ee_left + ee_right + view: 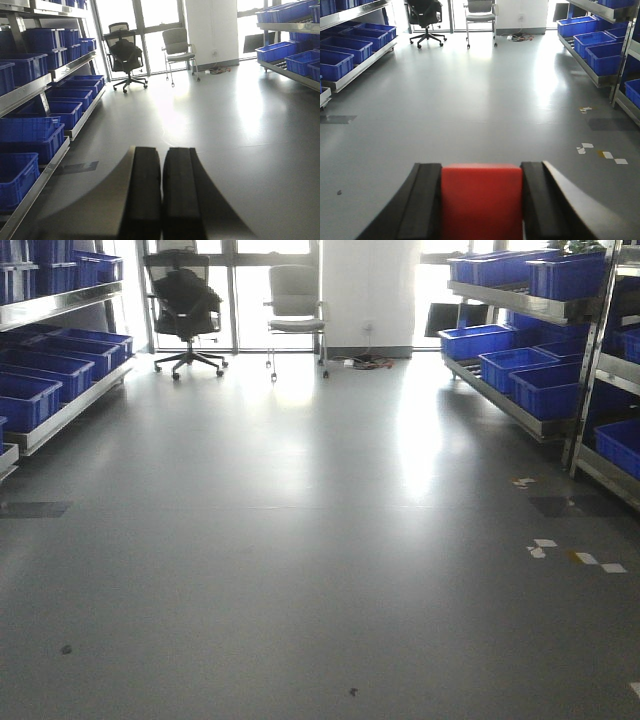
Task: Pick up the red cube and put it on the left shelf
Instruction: 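Drive the base to the shelf rack of blue bins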
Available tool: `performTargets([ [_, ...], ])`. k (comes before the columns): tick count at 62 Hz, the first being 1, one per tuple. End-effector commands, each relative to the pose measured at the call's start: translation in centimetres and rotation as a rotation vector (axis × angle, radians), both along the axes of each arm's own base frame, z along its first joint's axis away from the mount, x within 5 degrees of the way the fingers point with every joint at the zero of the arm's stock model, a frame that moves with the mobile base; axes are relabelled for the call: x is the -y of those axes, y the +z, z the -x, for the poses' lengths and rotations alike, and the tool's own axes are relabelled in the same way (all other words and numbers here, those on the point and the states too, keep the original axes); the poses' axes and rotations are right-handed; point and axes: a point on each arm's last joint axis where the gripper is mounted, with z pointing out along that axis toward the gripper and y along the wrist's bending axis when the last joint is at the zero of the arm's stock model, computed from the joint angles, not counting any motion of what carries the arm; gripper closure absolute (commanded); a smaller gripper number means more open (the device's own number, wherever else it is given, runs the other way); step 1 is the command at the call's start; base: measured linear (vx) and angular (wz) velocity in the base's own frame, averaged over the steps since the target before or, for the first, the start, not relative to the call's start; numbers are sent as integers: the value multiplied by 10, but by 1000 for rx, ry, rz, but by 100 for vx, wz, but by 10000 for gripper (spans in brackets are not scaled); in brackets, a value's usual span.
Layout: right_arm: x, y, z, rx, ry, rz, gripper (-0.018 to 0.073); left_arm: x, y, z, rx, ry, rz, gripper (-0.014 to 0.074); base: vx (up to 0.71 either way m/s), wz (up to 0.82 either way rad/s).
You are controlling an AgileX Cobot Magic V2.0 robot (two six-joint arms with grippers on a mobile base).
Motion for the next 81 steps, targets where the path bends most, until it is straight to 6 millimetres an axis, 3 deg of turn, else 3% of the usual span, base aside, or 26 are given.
performTargets([
  [1, 0, 18, -1, 109, -1, 11, 503, 0, 1, -1, 64, -4, 5, 491, 52, -6],
  [32, 0, 18, -1, 109, -1, 11, 503, 0, 1, -1, 64, -4, 5, 491, 57, -2],
  [81, 0, 17, -1, 108, -1, 11, 503, 0, 1, -1, 64, -4, 5, 491, 63, 23],
])
